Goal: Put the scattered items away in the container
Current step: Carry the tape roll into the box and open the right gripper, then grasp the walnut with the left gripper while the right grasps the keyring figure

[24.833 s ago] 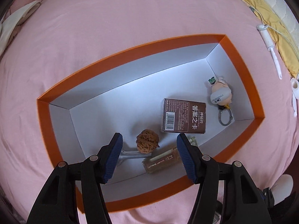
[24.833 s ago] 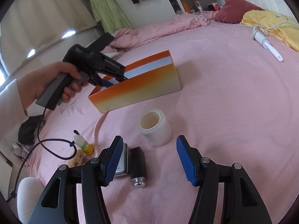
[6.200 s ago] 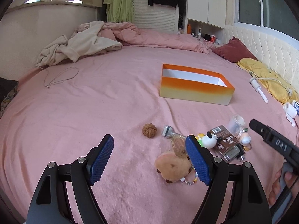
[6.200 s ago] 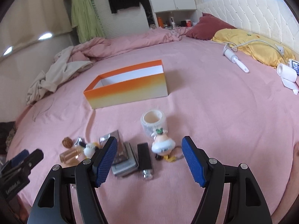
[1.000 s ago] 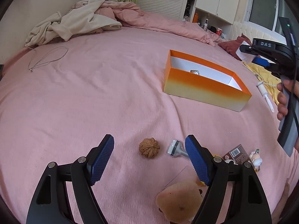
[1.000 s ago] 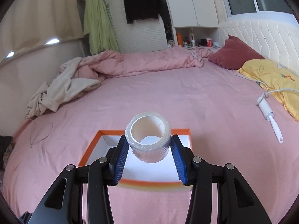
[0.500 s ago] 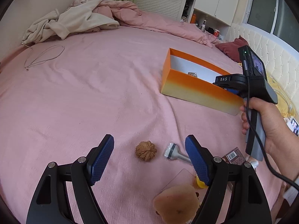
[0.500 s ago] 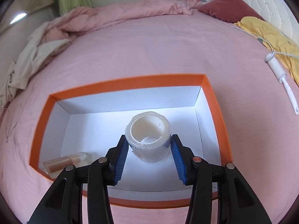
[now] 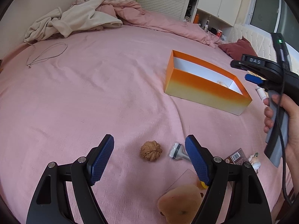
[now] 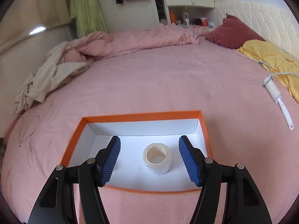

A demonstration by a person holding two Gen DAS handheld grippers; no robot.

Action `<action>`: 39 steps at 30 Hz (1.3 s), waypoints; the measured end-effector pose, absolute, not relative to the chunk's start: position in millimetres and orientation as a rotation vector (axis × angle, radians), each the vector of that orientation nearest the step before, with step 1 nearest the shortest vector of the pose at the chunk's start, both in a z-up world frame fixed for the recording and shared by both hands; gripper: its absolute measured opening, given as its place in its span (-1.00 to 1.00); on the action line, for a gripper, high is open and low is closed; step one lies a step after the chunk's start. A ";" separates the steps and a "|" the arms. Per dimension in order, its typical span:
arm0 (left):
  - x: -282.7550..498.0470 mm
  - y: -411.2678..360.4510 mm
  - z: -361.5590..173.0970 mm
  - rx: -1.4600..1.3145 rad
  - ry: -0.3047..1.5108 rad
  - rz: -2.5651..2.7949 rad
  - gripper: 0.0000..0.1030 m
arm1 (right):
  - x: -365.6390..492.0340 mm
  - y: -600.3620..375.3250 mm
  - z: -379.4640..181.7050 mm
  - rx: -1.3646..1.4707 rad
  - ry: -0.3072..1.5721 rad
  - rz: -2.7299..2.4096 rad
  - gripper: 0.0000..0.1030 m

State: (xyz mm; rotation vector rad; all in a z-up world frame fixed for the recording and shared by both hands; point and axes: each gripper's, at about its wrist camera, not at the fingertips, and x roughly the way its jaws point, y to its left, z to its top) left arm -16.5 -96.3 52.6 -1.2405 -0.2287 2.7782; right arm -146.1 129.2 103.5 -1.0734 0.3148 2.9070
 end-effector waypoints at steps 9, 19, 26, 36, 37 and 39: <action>-15.6 -117.0 49.6 -1.280 -0.337 2.797 0.53 | -6.0 175.7 79.6 -1.017 0.403 2.814 0.27; -11.4 -114.9 44.9 -1.313 -0.296 2.795 0.53 | 49.8 174.1 28.1 -1.208 0.412 2.752 0.16; -15.9 -112.1 38.5 -1.318 -0.307 2.736 0.53 | 34.4 153.3 11.3 -1.345 0.360 2.838 0.03; -28.9 -87.6 25.6 -1.380 -0.146 2.698 0.53 | 61.0 191.8 10.2 -1.121 0.635 2.806 -0.34; -30.6 -85.9 25.8 -1.373 -0.125 2.705 0.53 | 60.7 193.6 10.0 -1.120 0.632 2.795 -0.34; -33.7 -84.1 24.0 -1.360 -0.086 2.731 0.43 | 60.0 196.8 9.2 -1.120 0.630 2.778 -0.34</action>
